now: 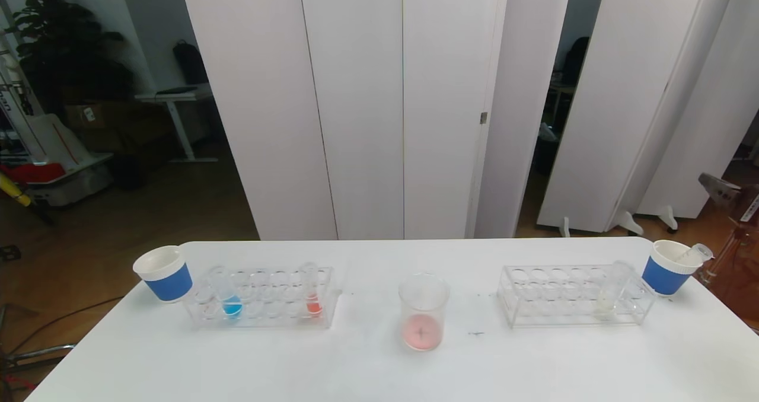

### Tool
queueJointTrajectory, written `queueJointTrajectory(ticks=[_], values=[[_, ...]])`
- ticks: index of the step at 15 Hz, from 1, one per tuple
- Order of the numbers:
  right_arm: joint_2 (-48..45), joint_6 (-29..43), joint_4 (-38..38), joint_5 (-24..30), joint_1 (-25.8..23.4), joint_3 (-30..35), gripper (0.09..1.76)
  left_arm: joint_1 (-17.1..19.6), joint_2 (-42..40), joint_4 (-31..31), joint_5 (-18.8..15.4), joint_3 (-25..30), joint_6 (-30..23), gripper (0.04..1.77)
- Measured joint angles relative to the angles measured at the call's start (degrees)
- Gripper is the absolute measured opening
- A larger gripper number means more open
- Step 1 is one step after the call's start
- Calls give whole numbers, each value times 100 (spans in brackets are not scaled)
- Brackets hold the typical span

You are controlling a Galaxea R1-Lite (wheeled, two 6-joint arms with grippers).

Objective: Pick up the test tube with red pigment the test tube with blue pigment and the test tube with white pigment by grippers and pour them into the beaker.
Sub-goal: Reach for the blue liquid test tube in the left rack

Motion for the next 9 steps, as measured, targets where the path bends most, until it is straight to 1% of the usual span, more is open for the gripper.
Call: queueJointTrajectory(ticks=[4,6,9], values=[[-1122,-2,1137,211,138,-57,175,-2,0,-2,0,0,0,175],[-1727,-5,1687,232,339,-77,175,0,0,-2,0,0,2,175],[-2726,-206,2601,234,746,-74,175,-2,0,-2,0,0,0,175]])
